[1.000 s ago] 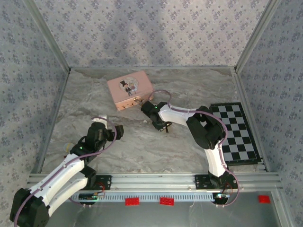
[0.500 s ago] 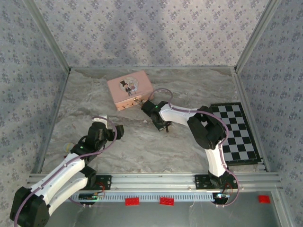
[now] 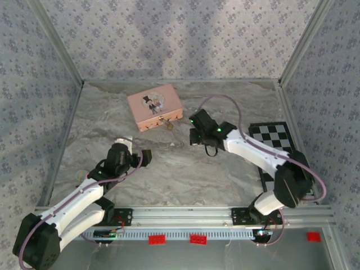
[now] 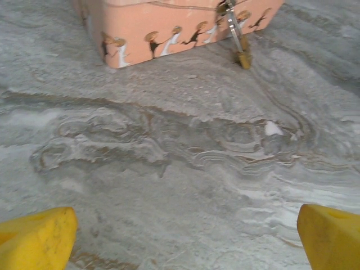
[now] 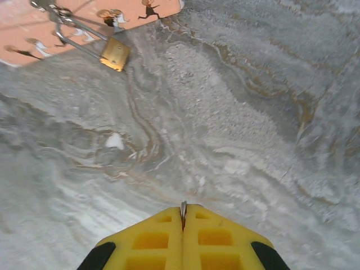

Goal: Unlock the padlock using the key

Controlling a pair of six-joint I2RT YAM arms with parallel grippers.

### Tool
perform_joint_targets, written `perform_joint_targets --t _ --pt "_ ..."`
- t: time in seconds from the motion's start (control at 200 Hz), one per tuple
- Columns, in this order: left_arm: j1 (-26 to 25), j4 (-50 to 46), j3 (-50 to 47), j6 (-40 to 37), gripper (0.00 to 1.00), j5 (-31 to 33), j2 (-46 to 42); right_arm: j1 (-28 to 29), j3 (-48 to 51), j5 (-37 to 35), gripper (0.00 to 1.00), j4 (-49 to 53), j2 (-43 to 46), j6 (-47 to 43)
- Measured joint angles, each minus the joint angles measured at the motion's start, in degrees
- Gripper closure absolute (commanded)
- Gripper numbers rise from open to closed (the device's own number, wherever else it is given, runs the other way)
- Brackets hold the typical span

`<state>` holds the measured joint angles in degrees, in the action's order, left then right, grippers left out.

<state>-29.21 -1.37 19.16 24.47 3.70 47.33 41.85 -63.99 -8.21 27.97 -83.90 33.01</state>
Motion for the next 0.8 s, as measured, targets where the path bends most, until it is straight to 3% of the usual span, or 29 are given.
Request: perform_joint_targets --t 0.16,0.48,0.805 --pt "-0.72 3.48 -0.81 -0.46 0.0 -4.63 -0.13 -3.43 7.96 6.43 1.0 -8.04 9.2 6.62" --pt "-5.14 13.0 -4.15 -1.16 0.01 -9.94 -2.56 -4.22 13.66 10.67 1.0 -16.68 18.36 16.41" --pt "-12.81 26.18 -2.25 -8.9 0.26 -12.59 6.95 -1.27 17.73 12.98 1.0 -25.24 21.14 23.21"
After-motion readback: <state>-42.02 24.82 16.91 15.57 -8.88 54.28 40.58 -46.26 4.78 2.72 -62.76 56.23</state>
